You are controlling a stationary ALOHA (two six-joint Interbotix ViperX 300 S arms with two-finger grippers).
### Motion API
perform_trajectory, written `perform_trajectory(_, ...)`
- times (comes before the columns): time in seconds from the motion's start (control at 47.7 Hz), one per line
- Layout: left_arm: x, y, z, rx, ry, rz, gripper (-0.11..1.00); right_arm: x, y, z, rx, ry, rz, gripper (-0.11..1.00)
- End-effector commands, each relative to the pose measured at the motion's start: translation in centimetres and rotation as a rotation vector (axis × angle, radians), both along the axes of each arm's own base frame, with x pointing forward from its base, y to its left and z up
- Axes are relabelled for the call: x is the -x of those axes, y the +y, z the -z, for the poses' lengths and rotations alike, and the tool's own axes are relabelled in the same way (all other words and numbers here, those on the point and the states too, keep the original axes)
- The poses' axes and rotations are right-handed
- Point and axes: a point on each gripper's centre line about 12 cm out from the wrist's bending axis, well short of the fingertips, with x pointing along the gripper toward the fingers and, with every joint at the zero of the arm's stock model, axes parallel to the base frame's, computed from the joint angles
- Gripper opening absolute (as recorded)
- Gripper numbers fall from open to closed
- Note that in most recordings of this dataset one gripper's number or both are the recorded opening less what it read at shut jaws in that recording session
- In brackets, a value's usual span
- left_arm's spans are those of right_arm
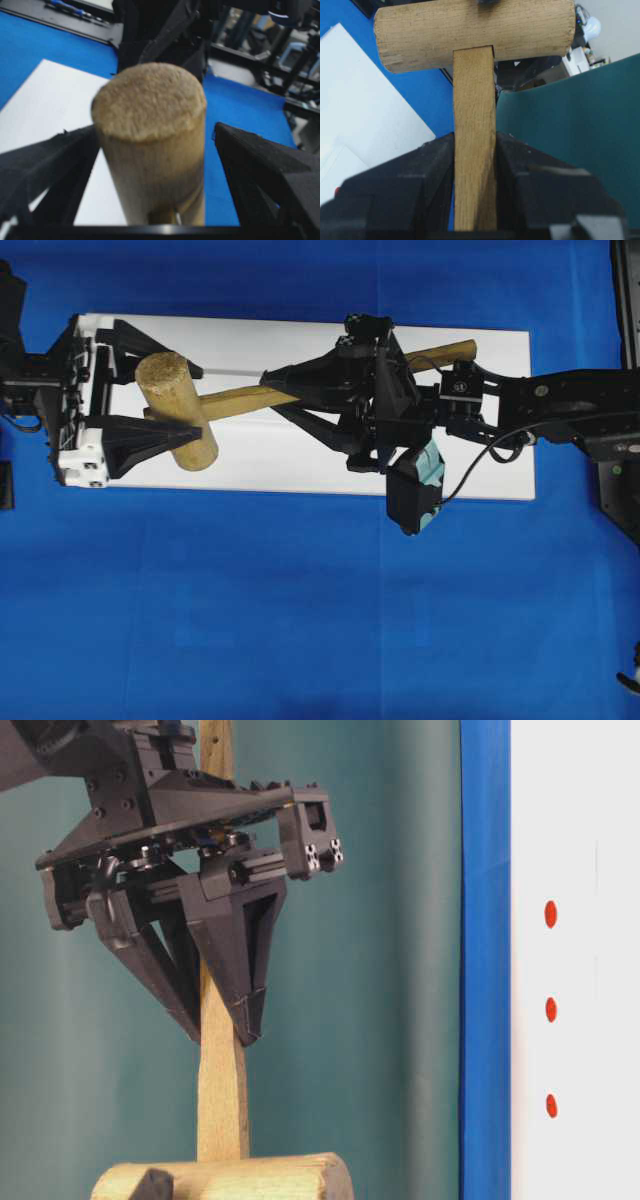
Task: Hit the mark with a hammer.
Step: 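Reach the left gripper in and grasp the mallet head, then slide the right gripper along the handle toward the mallet head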
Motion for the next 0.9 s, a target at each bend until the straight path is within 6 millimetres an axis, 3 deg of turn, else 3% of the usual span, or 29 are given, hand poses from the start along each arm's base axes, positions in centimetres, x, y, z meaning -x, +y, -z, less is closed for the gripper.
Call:
perform_trajectory(0.0,-0.5,0.2,-1.2,0.012,-0.042,-0.008,0.94,0.3,-0.2,-2.1,-0.001,-0.065,0.009,0.1)
perform_trajectory(0.231,-0.6,0.3,-1.1,0.038,-0.032,-0.012,0.88,0.3,-1.1,-2.2,-0.056,-0.075,0.053,0.1)
perform_trajectory(0.419,-0.5,0.2,-0.6,0.051,-0.001,-0.009,0.44,0.3,-1.2,-2.3,-0.068,-0.076,0.062,0.1)
perform_trajectory(0.881,-0.2,0.3,-0.7,0.046,-0.007,-0.013,0.45,0.4,-1.6,-2.0,-0.081,-0.047,0.067,0.1)
